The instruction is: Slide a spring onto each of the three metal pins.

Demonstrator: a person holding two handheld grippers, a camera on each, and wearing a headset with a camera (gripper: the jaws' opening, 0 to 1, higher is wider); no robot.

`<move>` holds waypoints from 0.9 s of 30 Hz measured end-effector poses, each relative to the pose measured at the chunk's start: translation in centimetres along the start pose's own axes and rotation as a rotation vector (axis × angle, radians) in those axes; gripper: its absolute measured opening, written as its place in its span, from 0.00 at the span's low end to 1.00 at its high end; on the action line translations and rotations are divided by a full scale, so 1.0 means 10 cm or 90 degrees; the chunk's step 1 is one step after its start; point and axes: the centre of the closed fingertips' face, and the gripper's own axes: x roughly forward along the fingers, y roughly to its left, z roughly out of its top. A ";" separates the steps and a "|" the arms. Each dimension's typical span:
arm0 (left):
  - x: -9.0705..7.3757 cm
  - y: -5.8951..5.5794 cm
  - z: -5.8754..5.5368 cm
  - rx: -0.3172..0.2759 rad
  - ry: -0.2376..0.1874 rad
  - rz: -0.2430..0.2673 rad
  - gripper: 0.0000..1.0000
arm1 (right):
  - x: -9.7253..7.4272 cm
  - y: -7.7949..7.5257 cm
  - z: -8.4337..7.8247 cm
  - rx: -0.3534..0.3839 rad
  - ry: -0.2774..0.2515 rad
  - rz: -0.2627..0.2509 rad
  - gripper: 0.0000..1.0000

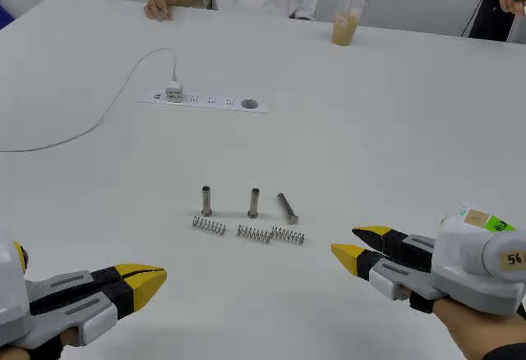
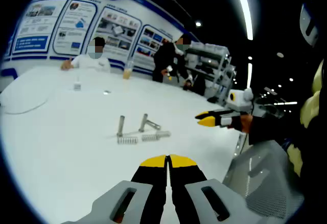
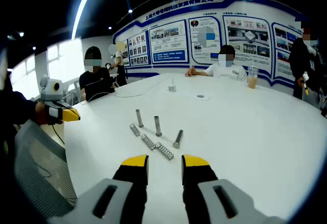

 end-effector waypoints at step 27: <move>0.00 0.03 0.08 0.024 -0.019 0.024 0.21 | 0.08 0.00 0.12 -0.007 0.007 -0.008 0.27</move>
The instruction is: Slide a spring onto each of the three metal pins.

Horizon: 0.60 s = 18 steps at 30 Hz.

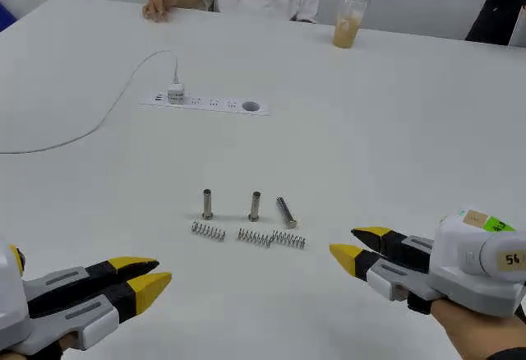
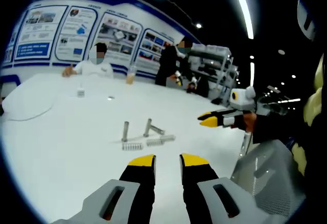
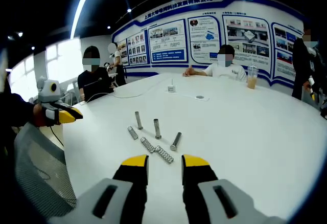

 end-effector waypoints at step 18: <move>0.01 0.04 -0.02 0.014 0.011 0.011 0.29 | 0.90 -0.23 0.13 -0.026 0.089 -0.024 0.23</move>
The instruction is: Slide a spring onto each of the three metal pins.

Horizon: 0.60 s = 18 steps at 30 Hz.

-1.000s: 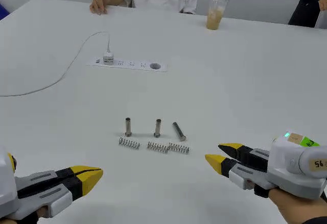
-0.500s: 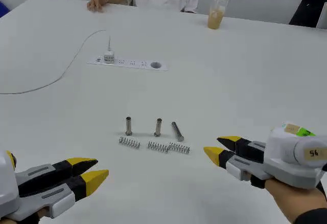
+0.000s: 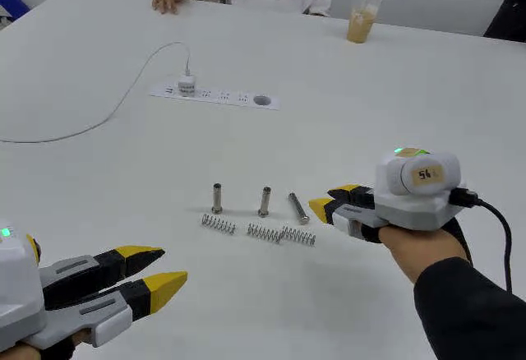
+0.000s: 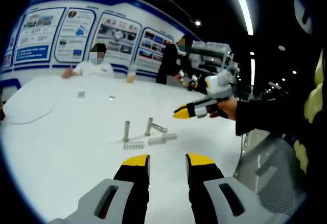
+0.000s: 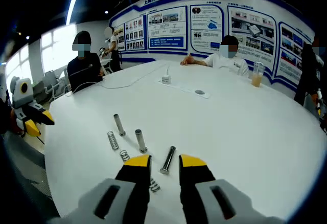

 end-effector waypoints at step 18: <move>0.00 0.04 -0.02 -0.008 0.003 0.009 0.28 | 0.59 -0.15 -0.11 -0.010 0.100 -0.029 0.18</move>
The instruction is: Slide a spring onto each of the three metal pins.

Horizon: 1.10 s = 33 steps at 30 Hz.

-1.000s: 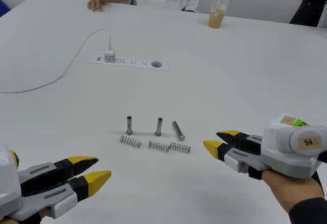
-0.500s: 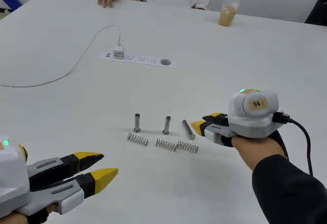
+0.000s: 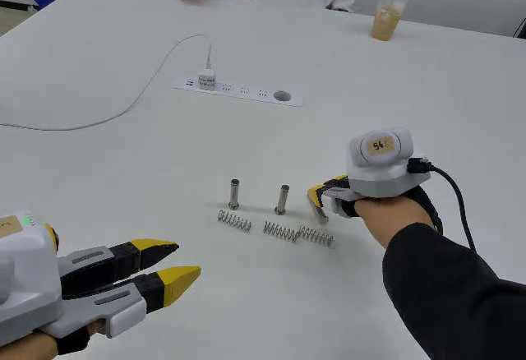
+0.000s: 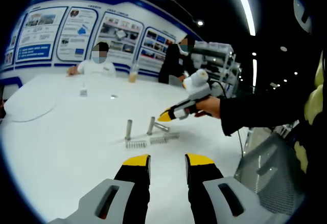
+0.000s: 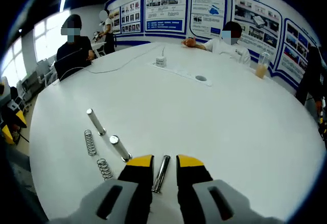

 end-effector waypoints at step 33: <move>0.01 0.03 -0.03 -0.011 0.008 0.001 0.26 | 0.23 0.01 -0.19 0.037 0.061 0.005 0.10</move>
